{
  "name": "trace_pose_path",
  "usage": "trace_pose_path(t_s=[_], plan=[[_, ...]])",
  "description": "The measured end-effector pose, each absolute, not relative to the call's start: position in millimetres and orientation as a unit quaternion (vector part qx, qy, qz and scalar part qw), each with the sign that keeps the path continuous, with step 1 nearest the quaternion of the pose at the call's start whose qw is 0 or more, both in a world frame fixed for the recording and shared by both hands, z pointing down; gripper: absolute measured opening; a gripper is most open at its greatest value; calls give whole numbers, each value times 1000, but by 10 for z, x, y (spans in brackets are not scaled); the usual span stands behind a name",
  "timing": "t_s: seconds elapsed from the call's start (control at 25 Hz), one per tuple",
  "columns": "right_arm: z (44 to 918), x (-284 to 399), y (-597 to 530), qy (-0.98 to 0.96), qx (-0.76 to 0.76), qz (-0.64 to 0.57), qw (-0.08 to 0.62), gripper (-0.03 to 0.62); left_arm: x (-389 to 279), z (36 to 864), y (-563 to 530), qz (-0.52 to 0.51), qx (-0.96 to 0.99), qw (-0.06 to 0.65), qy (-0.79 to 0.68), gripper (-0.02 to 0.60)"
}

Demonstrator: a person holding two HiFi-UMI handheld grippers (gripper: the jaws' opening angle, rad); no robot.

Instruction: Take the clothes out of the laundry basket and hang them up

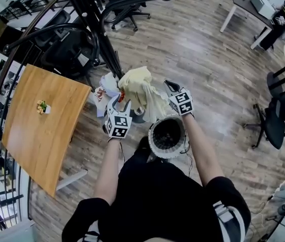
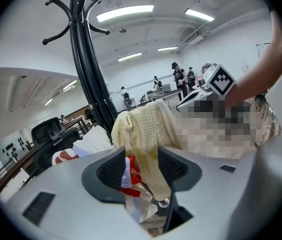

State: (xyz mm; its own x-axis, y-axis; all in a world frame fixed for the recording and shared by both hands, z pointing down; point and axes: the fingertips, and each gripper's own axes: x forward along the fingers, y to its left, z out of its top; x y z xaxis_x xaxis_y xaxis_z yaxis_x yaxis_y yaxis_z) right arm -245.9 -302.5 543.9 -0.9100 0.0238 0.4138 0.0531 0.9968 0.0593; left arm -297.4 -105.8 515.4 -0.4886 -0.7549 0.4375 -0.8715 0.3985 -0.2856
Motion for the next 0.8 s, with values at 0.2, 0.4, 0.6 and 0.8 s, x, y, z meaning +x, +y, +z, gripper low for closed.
trace_pose_path(t_s=[0.2,0.4,0.6,0.8], plan=[[5315,-2205,-2930,-979,-23,-38,198,5,-2886,5074,-867,210,476,114,-846,210],[5209,-1992,-2762,-978,-38,-46,197,6,-2782,4905,-627,177,460,99,-865,103],[5237,-1767,-2559,-977,-48,-52,199,6,-2590,4847,-440,140,463,82,-871,27],[5357,-1498,-2328,-976,-59,-46,204,6,-2338,4809,-262,111,469,77,-873,20]])
